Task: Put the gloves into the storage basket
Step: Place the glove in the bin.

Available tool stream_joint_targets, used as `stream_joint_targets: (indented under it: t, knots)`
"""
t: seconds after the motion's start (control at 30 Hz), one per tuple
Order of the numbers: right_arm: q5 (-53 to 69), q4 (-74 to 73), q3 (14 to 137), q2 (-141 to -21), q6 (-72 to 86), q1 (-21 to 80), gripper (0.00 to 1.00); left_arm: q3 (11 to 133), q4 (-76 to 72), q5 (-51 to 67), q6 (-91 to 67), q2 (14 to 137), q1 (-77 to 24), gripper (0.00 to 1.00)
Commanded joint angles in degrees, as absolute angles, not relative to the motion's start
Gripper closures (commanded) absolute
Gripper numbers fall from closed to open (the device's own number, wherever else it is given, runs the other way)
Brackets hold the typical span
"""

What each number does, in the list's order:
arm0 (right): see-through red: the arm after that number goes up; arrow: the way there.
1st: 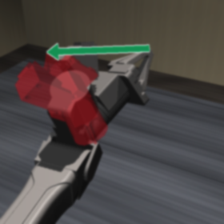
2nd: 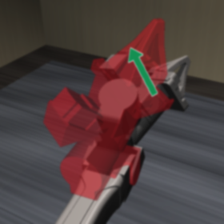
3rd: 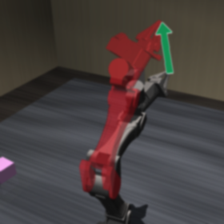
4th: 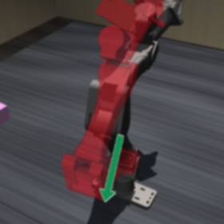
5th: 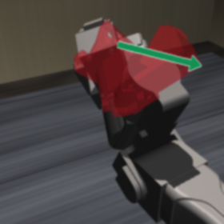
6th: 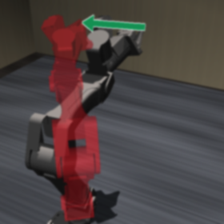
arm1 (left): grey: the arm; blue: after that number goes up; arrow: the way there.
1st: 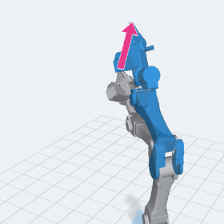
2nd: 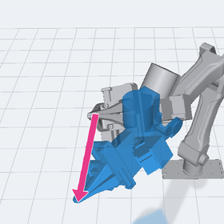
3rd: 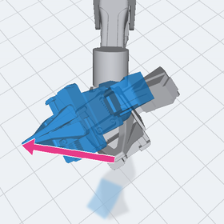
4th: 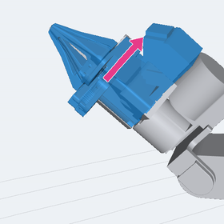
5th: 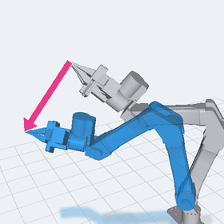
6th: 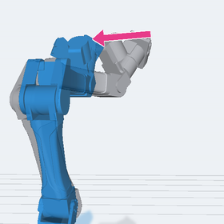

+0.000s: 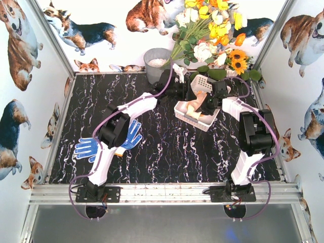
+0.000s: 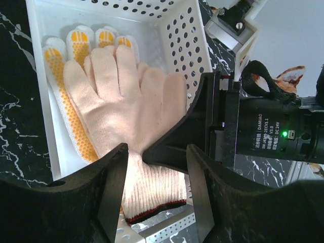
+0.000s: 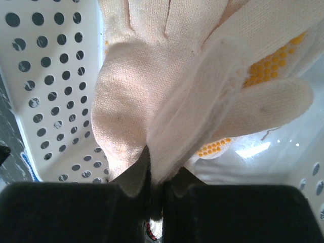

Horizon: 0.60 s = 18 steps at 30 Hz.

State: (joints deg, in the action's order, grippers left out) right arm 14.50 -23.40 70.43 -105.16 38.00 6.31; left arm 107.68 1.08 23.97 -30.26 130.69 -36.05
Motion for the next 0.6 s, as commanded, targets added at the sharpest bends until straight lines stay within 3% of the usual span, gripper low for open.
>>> stream_joint_targets:
  t: [0.0,0.33,0.47,0.57]
  knots:
    - [12.64,-15.74,68.76,-105.20,42.25,6.67,1.00,106.37,-0.02,23.20,-29.09,128.69,-36.53,0.55]
    - [9.66,-13.54,66.41,-104.72,43.25,6.86,1.00,106.12,1.73,22.58,-27.31,128.86,-37.46,0.55]
    - [12.03,-14.75,67.49,-103.70,40.79,6.91,0.71,106.44,3.20,21.16,-25.51,128.57,-38.13,0.54]
    - [12.54,-16.68,68.80,-101.55,38.79,6.86,0.58,106.16,3.52,19.81,-24.43,127.74,-38.39,0.54]
